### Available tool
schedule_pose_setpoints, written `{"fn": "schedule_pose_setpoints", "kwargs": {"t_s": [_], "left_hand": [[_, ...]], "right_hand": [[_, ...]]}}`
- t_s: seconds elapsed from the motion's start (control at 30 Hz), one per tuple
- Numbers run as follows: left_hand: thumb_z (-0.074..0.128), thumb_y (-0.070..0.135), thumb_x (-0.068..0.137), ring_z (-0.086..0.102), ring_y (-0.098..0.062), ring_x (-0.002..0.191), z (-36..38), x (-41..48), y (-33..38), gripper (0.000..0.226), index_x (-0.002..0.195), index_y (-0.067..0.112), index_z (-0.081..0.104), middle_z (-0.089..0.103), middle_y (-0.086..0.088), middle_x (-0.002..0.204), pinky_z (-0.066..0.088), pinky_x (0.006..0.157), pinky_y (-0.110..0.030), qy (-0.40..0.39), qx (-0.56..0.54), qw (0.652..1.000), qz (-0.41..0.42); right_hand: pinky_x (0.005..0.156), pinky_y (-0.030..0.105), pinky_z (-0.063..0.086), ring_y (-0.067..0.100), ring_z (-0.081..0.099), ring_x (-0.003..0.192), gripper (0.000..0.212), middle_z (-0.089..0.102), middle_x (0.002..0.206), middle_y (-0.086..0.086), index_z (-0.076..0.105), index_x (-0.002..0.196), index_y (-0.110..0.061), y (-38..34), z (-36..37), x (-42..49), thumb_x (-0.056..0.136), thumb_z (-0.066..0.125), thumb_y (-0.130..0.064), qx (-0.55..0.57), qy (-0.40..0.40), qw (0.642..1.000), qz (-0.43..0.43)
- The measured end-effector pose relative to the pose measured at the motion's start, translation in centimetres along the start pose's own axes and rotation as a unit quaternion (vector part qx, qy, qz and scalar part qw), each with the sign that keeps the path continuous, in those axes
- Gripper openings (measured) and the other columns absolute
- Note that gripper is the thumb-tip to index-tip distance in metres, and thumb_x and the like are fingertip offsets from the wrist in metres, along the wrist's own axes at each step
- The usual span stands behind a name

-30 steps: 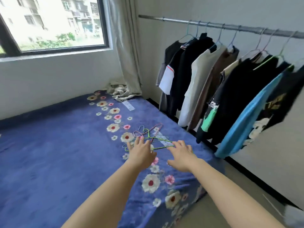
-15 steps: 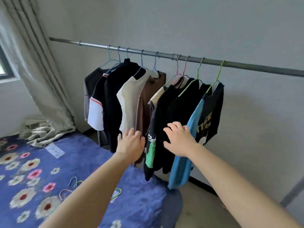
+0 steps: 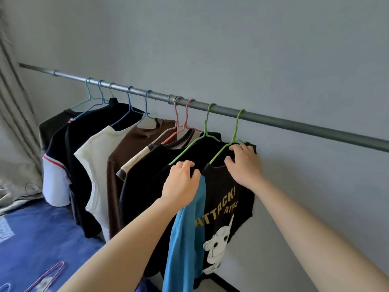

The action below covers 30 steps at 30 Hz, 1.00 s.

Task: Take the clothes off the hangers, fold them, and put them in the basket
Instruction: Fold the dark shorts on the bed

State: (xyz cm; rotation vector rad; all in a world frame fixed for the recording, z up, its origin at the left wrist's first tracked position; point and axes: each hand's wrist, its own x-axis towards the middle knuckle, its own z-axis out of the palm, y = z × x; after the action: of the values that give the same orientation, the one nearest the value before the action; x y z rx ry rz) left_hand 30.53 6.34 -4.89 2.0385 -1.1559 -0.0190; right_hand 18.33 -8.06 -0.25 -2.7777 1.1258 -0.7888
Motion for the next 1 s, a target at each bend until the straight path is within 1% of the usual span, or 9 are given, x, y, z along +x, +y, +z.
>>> {"fn": "schedule_pose_setpoints", "kwargs": {"t_s": [0.2,0.27,0.33,0.4,0.57,0.67,0.83,0.93,1.0], "left_hand": [[0.051,0.038,0.097,0.05,-0.016,0.123,3.5,3.0,2.5,0.053,0.147,0.024,0.037,0.05,0.0,0.135,0.044,0.097,-0.029,-0.043,-0.023,0.999,-0.024],[0.049,0.034,0.1,0.062,-0.008,0.091,4.3,3.4,3.0,0.038,0.137,0.024,0.048,0.062,0.0,0.111,0.051,0.077,-0.024,-0.036,-0.039,0.998,-0.024],[0.044,0.03,0.102,0.052,0.001,0.054,4.7,3.4,3.4,0.018,0.112,0.024,0.058,0.062,0.003,0.08,0.042,0.051,-0.018,-0.018,-0.082,0.996,-0.031],[0.043,0.031,0.103,0.045,-0.001,0.044,4.6,3.5,3.5,0.017,0.098,0.026,0.059,0.059,0.004,0.07,0.035,0.045,-0.017,0.011,-0.095,0.995,-0.034],[0.046,0.03,0.102,0.045,0.0,0.041,1.0,3.5,4.4,0.017,0.092,0.029,0.061,0.057,0.005,0.062,0.035,0.043,-0.016,0.032,-0.093,0.995,-0.01],[0.051,0.028,0.101,0.044,0.003,0.038,-2.7,2.1,4.7,0.019,0.095,0.023,0.068,0.055,0.015,0.051,0.032,0.042,-0.01,0.02,-0.098,0.995,0.001],[0.063,0.029,0.093,0.054,0.0,0.063,-7.0,-3.4,0.1,0.013,0.083,0.031,0.071,0.066,0.008,0.069,0.042,0.065,-0.017,0.037,-0.128,0.99,-0.043],[0.071,0.022,0.088,0.059,-0.003,0.075,-9.7,-7.7,-3.2,0.006,0.084,0.019,0.069,0.065,0.007,0.072,0.046,0.076,-0.018,0.058,-0.165,0.981,-0.087],[0.073,0.034,0.083,0.056,-0.008,0.074,-11.7,-11.0,-5.1,0.026,0.086,0.01,0.064,0.061,-0.003,0.072,0.045,0.073,-0.024,0.046,-0.14,0.983,-0.111]], "right_hand": [[0.103,0.045,0.038,0.028,0.038,0.13,0.045,0.044,0.141,0.009,0.04,0.139,-0.01,3.4,1.1,4.9,0.097,0.048,-0.023,0.036,-0.028,0.999,0.003],[0.101,0.045,0.038,0.027,0.037,0.132,0.045,0.042,0.143,0.007,0.039,0.14,-0.011,4.3,1.9,5.7,0.1,0.046,-0.03,0.006,-0.041,0.999,-0.016],[0.101,0.044,0.036,0.024,0.038,0.131,0.04,0.044,0.142,0.004,0.043,0.138,-0.014,5.0,2.5,6.3,0.103,0.04,-0.033,-0.011,-0.025,0.999,-0.03],[0.099,0.042,0.034,0.022,0.044,0.124,0.033,0.052,0.132,0.001,0.05,0.13,-0.018,5.7,2.7,7.0,0.104,0.034,-0.033,-0.015,0.006,0.999,-0.048],[0.107,0.042,0.031,0.024,0.057,0.109,0.032,0.063,0.112,0.003,0.057,0.119,-0.013,5.8,1.7,8.1,0.104,0.034,-0.029,0.013,0.099,0.985,-0.143],[0.089,0.035,0.043,0.024,0.054,0.096,0.03,0.059,0.101,0.007,0.059,0.111,-0.006,4.1,0.9,7.5,0.103,0.039,-0.026,0.101,0.13,0.968,-0.191],[0.082,0.031,0.037,0.015,0.042,0.088,0.014,0.047,0.09,-0.001,0.06,0.098,-0.007,-0.3,1.3,4.5,0.099,0.052,-0.018,0.207,0.098,0.924,-0.305],[0.083,0.035,0.037,0.011,0.04,0.084,0.009,0.047,0.085,-0.006,0.061,0.095,-0.012,-4.1,1.6,2.0,0.097,0.057,-0.019,0.277,0.06,0.904,-0.32],[0.083,0.035,0.04,0.007,0.042,0.082,0.008,0.048,0.082,-0.011,0.061,0.089,-0.019,-7.5,1.4,0.1,0.092,0.064,-0.025,0.324,0.007,0.883,-0.34]]}}
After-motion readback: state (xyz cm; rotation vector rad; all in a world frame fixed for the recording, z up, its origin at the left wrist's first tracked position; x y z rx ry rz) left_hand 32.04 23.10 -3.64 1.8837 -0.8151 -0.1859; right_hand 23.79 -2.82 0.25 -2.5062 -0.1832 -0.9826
